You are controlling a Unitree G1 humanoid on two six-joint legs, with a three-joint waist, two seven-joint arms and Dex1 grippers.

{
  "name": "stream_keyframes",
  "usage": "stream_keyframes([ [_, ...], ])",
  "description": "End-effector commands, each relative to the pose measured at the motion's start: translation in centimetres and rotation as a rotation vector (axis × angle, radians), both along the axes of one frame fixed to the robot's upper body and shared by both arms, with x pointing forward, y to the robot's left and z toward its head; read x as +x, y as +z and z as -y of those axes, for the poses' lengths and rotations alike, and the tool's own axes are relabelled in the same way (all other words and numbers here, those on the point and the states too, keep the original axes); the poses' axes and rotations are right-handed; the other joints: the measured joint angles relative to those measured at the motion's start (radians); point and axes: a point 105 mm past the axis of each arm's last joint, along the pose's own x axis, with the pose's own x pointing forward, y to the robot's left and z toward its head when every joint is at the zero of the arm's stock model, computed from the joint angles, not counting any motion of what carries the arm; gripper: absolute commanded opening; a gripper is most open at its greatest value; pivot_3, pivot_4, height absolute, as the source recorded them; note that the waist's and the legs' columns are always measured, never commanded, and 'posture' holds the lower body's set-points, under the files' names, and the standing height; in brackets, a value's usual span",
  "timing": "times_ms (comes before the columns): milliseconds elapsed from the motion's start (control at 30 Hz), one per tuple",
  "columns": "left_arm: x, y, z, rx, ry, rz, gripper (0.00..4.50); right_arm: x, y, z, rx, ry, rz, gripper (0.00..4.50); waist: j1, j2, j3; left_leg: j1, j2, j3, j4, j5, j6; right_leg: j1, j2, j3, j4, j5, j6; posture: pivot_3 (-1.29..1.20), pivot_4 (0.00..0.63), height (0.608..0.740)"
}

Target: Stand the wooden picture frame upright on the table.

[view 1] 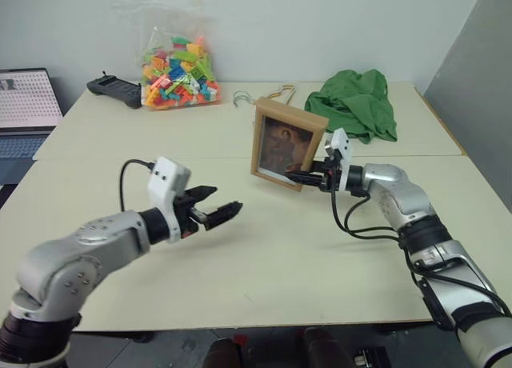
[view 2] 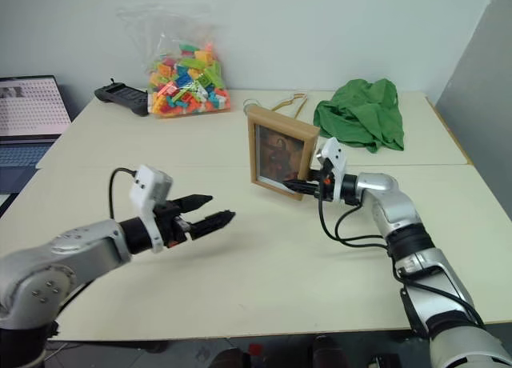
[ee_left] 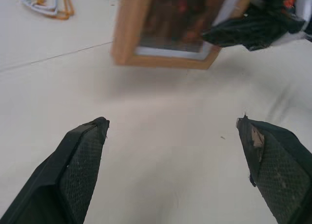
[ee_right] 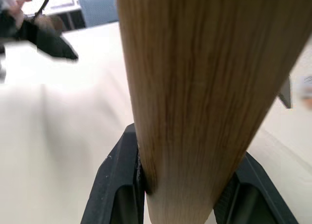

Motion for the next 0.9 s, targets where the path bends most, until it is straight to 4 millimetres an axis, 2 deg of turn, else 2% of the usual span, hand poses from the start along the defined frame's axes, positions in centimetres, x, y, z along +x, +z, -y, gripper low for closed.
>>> stream_keyframes([
  [33,-0.1,-1.2,-0.2,0.101,0.026,0.114,4.50,1.0,-1.5,0.0,0.000,-0.025,-0.108,1.30,0.004,0.000,0.000,0.000,0.000,0.000,0.000,0.000,0.000,0.000,0.000,0.000,-0.001,0.000,0.000,0.00,0.150,0.740],
  [133,-0.2,-2.2,-0.9,0.082,0.066,0.106,4.50,1.6,-3.3,0.1,-0.024,-0.071,-0.149,1.30,0.008,0.000,0.000,-0.001,0.000,0.002,0.000,-0.001,0.002,-0.001,0.000,0.001,-0.002,0.000,0.000,0.00,0.150,0.740],
  [233,-0.3,-2.5,-1.0,0.068,0.071,0.104,4.50,1.7,-4.0,0.1,-0.036,-0.078,-0.172,1.30,0.007,0.000,0.000,-0.003,0.000,0.003,0.000,-0.001,0.002,-0.003,0.000,0.003,0.000,0.000,0.001,0.00,0.150,0.740],
  [267,-0.2,-2.6,-1.0,0.067,0.069,0.107,4.50,1.7,-4.0,0.0,-0.034,-0.076,-0.173,1.86,0.007,0.000,0.000,-0.002,0.000,0.002,0.000,-0.001,0.003,-0.003,0.000,0.002,0.000,0.001,0.001,0.00,0.150,0.740],
  [333,0.0,-2.6,-1.1,0.061,0.072,0.110,4.50,1.6,-4.0,-0.1,-0.034,-0.068,-0.168,2.15,0.007,0.000,0.000,-0.001,0.000,0.002,0.001,-0.001,0.003,-0.002,0.000,0.002,0.000,0.001,0.001,0.00,0.150,0.740],
  [500,0.8,-2.3,-1.1,0.043,0.072,0.120,4.50,1.2,-4.8,0.9,-0.074,-0.069,-0.136,3.23,0.007,0.000,0.000,-0.002,0.000,0.002,0.000,-0.002,0.003,-0.002,0.000,0.001,-0.001,0.001,0.001,0.00,0.150,0.740],
  [600,1.4,-2.2,-1.6,0.078,0.059,0.125,4.50,0.9,-5.6,2.4,-0.120,-0.095,-0.117,3.86,0.009,0.000,0.000,-0.002,0.000,0.002,0.000,-0.002,0.003,-0.002,0.000,0.002,-0.001,0.001,0.002,0.00,0.150,0.740],
  [667,2.5,-1.6,-2.9,0.101,0.075,0.126,4.50,0.5,-5.8,4.2,-0.169,-0.127,-0.076,4.39,0.011,0.000,0.000,-0.002,0.000,0.002,0.000,-0.002,0.003,-0.002,0.000,0.002,-0.001,0.001,0.002,0.00,0.150,0.740],
  [700,3.0,-1.1,-3.5,0.100,0.082,0.127,4.50,0.3,-5.9,5.1,-0.206,-0.143,-0.043,4.46,0.014,0.000,0.000,-0.002,0.000,0.002,0.000,-0.002,0.003,-0.002,0.000,0.001,-0.001,0.001,0.002,0.00,0.150,0.740],
  [767,3.8,0.1,-4.5,0.103,0.082,0.126,4.50,-0.3,-5.1,7.0,-0.251,-0.178,0.028,4.46,0.019,0.000,0.000,-0.002,0.000,0.001,0.001,-0.002,0.003,-0.002,0.000,0.000,0.000,0.001,0.002,0.00,0.150,0.740],
  [833,4.6,1.7,-5.5,0.082,0.071,0.120,4.50,-1.4,-3.1,8.8,-0.257,-0.196,0.080,4.46,0.020,0.000,0.000,-0.003,0.000,0.001,0.001,-0.002,0.003,-0.002,0.000,0.000,-0.001,0.001,0.002,0.00,0.150,0.740],
  [900,5.1,2.8,-6.1,0.086,0.035,0.100,4.50,-3.0,-0.1,9.6,-0.218,-0.192,0.113,4.46,0.017,0.001,0.001,-0.005,0.000,0.000,0.001,-0.002,0.003,-0.003,0.000,0.000,-0.001,0.001,0.002,0.00,0.150,0.740],
])
